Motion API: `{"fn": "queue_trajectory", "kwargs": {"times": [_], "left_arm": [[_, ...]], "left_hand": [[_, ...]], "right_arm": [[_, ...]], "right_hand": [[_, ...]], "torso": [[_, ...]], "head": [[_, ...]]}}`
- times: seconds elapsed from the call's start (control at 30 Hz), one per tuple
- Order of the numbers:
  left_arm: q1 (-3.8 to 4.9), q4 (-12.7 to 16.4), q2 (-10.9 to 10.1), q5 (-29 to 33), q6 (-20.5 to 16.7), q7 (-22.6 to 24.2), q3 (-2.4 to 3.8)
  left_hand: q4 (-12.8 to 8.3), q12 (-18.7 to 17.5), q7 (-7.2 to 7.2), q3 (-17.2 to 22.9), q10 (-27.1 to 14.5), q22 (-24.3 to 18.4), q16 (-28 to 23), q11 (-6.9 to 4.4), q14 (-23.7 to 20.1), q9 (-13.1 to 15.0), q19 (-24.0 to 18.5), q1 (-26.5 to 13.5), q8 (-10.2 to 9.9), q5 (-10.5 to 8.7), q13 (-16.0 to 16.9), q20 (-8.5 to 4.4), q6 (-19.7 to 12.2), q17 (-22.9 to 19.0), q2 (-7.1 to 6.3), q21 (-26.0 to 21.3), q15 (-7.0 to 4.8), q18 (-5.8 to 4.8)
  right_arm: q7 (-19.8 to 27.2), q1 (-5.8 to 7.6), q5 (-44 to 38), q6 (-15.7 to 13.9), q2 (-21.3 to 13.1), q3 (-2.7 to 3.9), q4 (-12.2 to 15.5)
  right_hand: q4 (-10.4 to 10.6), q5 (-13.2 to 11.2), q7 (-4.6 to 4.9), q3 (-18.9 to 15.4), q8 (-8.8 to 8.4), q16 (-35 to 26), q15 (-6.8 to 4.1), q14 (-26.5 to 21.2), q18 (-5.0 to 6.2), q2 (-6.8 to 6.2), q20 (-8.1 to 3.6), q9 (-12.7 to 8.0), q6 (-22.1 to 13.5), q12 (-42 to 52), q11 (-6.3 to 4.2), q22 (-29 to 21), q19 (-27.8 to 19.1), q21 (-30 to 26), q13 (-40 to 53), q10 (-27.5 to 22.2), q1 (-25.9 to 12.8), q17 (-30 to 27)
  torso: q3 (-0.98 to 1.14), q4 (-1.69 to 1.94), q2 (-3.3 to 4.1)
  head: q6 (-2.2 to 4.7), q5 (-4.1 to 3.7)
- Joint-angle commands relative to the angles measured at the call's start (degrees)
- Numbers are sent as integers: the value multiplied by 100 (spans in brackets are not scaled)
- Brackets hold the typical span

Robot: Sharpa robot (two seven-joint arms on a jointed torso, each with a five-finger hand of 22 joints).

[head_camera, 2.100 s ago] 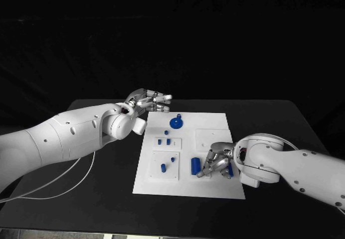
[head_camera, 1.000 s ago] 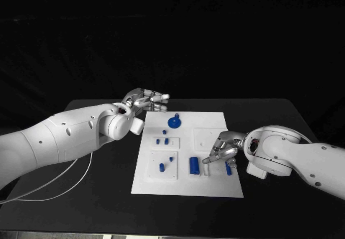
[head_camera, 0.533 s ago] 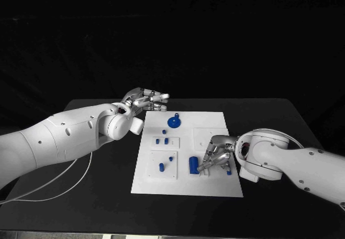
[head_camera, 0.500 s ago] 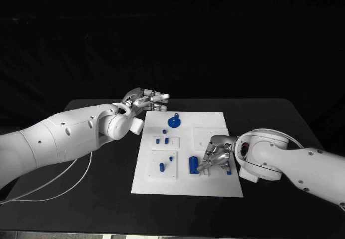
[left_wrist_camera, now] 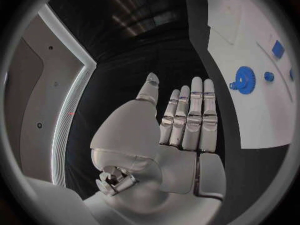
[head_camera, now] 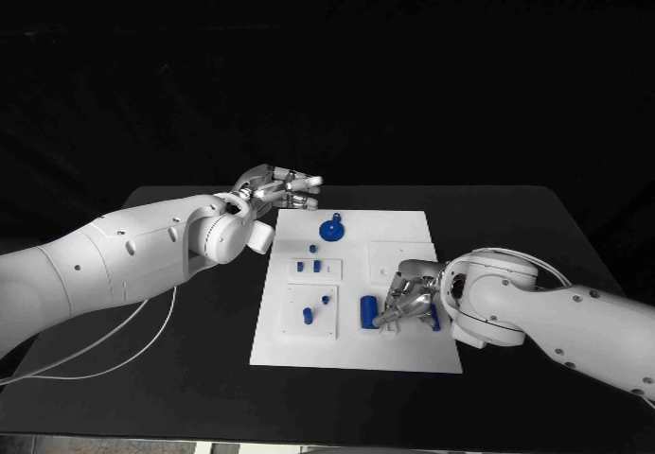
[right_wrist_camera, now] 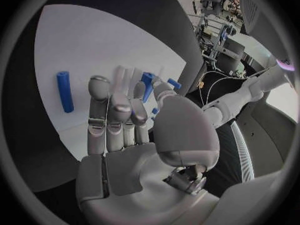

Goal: Assemble the parts on the task board

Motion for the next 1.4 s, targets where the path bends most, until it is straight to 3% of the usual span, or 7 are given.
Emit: {"fn": "queue_trajectory", "kwargs": {"times": [0.03,0.77,1.03,1.17,1.23,1.3,1.4], "left_arm": [[2,12,8,-11,51,58,4],[2,20,-13,-11,57,44,4],[2,19,-26,-11,58,39,4],[2,20,-40,-11,49,41,4],[2,23,-46,-11,48,43,4],[1,20,-44,-11,52,45,4],[1,19,-43,-11,52,48,4]], "left_hand": [[-3,-4,1,-24,33,-1,24,0,-14,1,16,-4,-8,7,4,7,24,5,53,25,-7,-42],[0,-4,3,-27,23,-1,22,3,-19,1,11,-13,-8,7,5,10,17,3,52,24,-5,-42],[0,-4,3,-27,23,-1,22,3,-19,1,11,-13,-8,7,5,10,17,3,52,24,-5,-42],[0,-4,3,-27,23,-1,22,3,-19,1,11,-13,-8,7,5,10,17,3,52,24,-5,-42],[0,-4,3,-27,23,-1,22,3,-19,1,11,-13,-8,7,5,10,17,3,52,24,-5,-42],[0,-4,3,-27,23,-1,22,3,-19,1,11,-13,-8,7,5,10,17,3,52,24,-5,-42],[9,-4,1,-26,21,0,21,4,-24,2,5,-21,-7,6,5,13,19,2,45,24,-3,-41]], "right_arm": [[-171,-13,-163,26,13,-3,-7],[-229,-46,-88,90,81,-21,-97],[-122,-46,190,-76,-156,-7,93],[-10,-46,378,-248,-320,89,204],[74,-46,525,-350,-403,199,235],[204,-44,707,-334,-503,342,232],[270,-37,859,-297,-617,467,215]], "right_hand": [[10,177,-20,-4,-25,-36,-44,-10,-104,7,-45,102,64,118,-10,-19,278,-7,92,71,11,-27],[-218,286,-62,50,-31,-66,-59,-13,-141,188,-64,235,161,281,-33,-98,276,25,301,212,-142,-101],[130,29,-41,-33,-30,-71,-63,-20,-126,143,-69,277,129,219,-21,-119,274,25,288,176,-275,-116],[333,24,-13,-187,-37,-74,-63,-24,-107,184,-68,221,59,138,-4,-128,273,26,243,130,-285,-116],[256,113,42,-324,-40,-72,-43,-26,-79,316,-46,-504,-64,97,26,-125,272,38,209,99,-265,-108],[18,173,201,-370,-28,-68,49,-20,-30,538,10,-2068,-264,59,85,-106,268,64,170,72,-253,-101],[-241,-334,230,-118,-18,-86,49,-21,-18,782,45,-3125,-330,-35,163,-70,270,112,87,37,-227,-116]], "torso": [[1,-1,1],[11,-10,1],[24,-15,4],[24,-42,0],[30,-57,1],[30,-49,-4],[35,-44,-13]], "head": [[-16,5],[-45,39],[-26,46],[-29,51],[-26,38],[-29,4],[-31,-36]]}}
